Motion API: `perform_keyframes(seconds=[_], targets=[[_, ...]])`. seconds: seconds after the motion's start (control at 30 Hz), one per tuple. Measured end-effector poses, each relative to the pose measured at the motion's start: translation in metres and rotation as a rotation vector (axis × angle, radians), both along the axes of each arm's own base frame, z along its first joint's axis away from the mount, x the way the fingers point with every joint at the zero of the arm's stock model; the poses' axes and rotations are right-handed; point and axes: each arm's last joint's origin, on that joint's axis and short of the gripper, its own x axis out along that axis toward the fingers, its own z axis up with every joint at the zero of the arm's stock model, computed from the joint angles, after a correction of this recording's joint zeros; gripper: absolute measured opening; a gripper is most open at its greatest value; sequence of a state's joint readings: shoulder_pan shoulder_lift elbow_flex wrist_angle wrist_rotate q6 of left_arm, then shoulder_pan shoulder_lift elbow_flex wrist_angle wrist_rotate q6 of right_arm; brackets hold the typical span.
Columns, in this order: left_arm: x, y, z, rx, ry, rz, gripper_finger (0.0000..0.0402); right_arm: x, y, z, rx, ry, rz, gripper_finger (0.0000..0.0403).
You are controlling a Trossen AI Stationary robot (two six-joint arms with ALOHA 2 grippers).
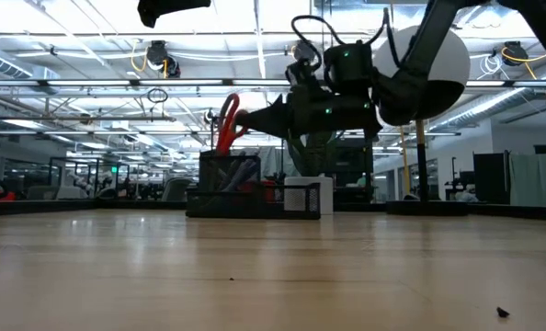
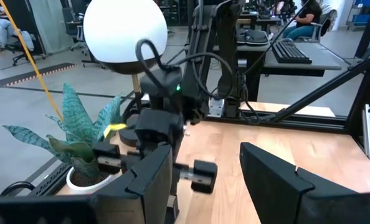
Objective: Pick and place office supplies into organizer
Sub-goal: Put the red scissors into the black desk organizer, then put the blue paper clip into the black desk organizer
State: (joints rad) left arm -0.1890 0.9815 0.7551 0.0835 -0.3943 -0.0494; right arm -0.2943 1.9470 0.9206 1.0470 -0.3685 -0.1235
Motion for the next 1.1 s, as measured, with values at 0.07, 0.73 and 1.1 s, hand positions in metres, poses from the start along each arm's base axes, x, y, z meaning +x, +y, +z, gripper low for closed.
perform_keyframes(seconds=[0.07, 0.73, 1.1], targets=[[0.0, 0.0, 0.0, 0.001, 0.001, -0.001, 0.0195, 0.003, -0.002, -0.004, -0.003, 0.004, -0.005, 0.0029], [0.0, 0.0, -0.001, -0.005, 0.01, -0.002, 0.0195, -0.007, -0.003, 0.03, 0.064, 0.038, -0.018, 0.014], [-0.002, -0.002, -0.012, -0.049, 0.115, -0.082, 0.0195, -0.035, 0.012, 0.078, 0.067, 0.159, -0.001, 0.0137]])
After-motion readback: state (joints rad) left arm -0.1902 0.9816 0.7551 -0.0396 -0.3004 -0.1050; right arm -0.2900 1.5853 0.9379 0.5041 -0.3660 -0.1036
